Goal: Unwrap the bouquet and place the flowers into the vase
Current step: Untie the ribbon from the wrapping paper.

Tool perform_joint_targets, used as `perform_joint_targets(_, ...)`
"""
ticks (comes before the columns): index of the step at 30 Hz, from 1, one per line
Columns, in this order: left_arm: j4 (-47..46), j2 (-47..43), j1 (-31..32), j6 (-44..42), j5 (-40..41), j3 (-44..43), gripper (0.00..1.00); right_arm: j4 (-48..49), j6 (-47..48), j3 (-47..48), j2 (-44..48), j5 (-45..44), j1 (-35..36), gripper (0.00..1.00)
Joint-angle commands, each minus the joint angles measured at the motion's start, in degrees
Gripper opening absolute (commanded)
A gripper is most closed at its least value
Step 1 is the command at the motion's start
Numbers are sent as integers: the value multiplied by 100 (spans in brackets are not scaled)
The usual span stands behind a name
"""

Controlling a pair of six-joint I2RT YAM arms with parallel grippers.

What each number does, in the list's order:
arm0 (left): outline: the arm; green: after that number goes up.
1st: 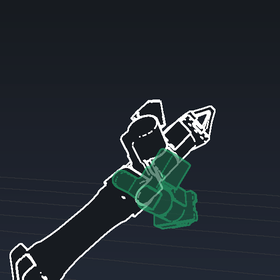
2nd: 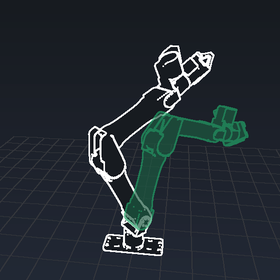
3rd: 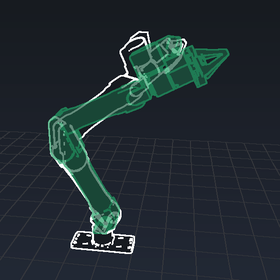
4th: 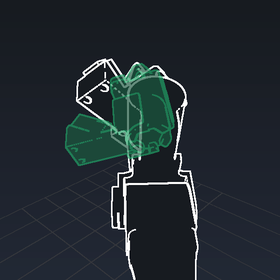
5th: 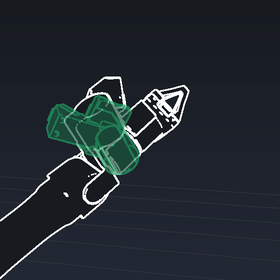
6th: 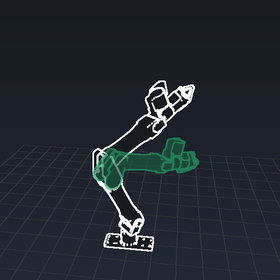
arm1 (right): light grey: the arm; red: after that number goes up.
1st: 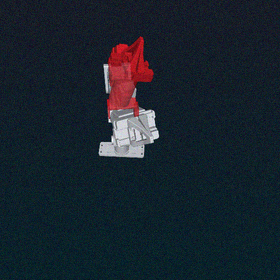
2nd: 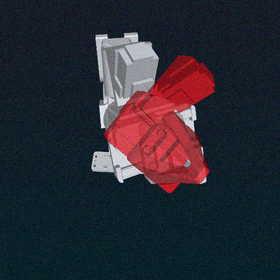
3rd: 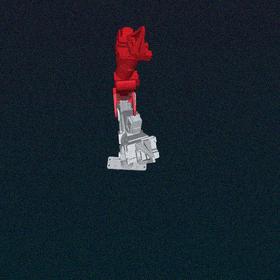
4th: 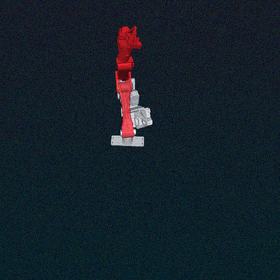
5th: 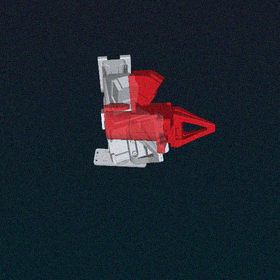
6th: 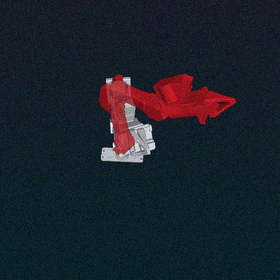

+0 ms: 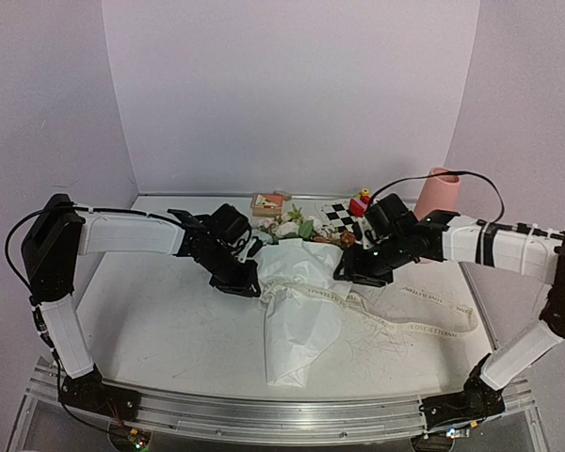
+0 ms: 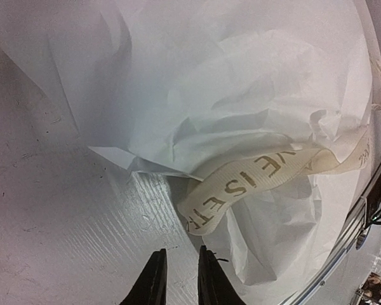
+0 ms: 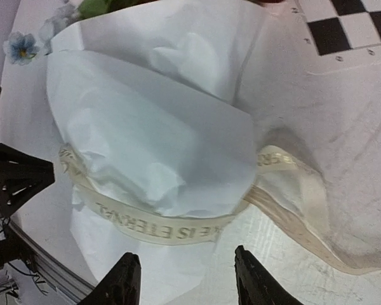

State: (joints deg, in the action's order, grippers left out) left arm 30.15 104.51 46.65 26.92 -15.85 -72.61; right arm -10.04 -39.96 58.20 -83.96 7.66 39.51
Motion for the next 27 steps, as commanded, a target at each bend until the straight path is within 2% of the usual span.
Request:
perform_joint_targets(1,-17,-351,-22,-153,101,51,19,-3,497,906,-733,173,517,52)
perform_joint_targets(8,5,-498,-47,-333,233,117,19,-607,614,1853,-1681,-266,944,65)
perform_joint_targets(17,119,-630,-140,-573,302,178,19,-868,684,2009,-2073,-411,1015,66)
perform_joint_targets(23,192,-619,-200,-695,294,158,19,-978,685,1944,-2179,-510,1144,56)
perform_joint_targets(27,225,-579,-220,-766,275,108,19,-1061,691,1940,-2196,-564,1202,34)
